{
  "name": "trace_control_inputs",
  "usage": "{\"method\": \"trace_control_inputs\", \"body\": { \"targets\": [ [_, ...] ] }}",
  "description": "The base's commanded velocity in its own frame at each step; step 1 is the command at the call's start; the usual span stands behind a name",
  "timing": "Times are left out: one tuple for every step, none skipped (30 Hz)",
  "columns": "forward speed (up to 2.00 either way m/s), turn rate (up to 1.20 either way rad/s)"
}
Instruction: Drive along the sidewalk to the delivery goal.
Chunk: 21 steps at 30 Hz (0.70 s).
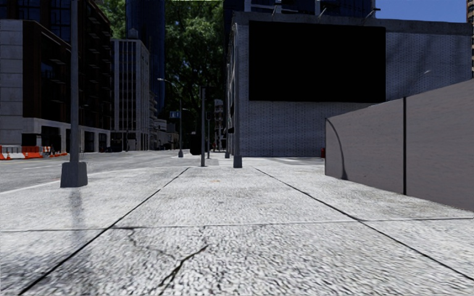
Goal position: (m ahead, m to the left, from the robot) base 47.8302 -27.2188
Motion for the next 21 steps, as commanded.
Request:
{"method": "trace_control_inputs", "body": {
  "targets": [
    [2.00,0.00],
    [2.00,0.00],
    [2.00,0.00],
    [2.00,0.00],
    [2.00,-0.66],
    [2.00,-1.20],
    [2.00,-1.20],
    [2.00,-1.20],
    [2.00,-1.20],
    [2.00,-1.20],
    [2.00,-0.77],
    [2.00,-0.02],
    [2.00,0.00],
    [2.00,0.00],
    [2.00,0.00],
    [2.00,0.00],
    [2.00,0.00],
    [2.00,0.00],
    [2.00,0.00],
    [2.00,0.00],
    [2.00,0.00]
  ]
}}
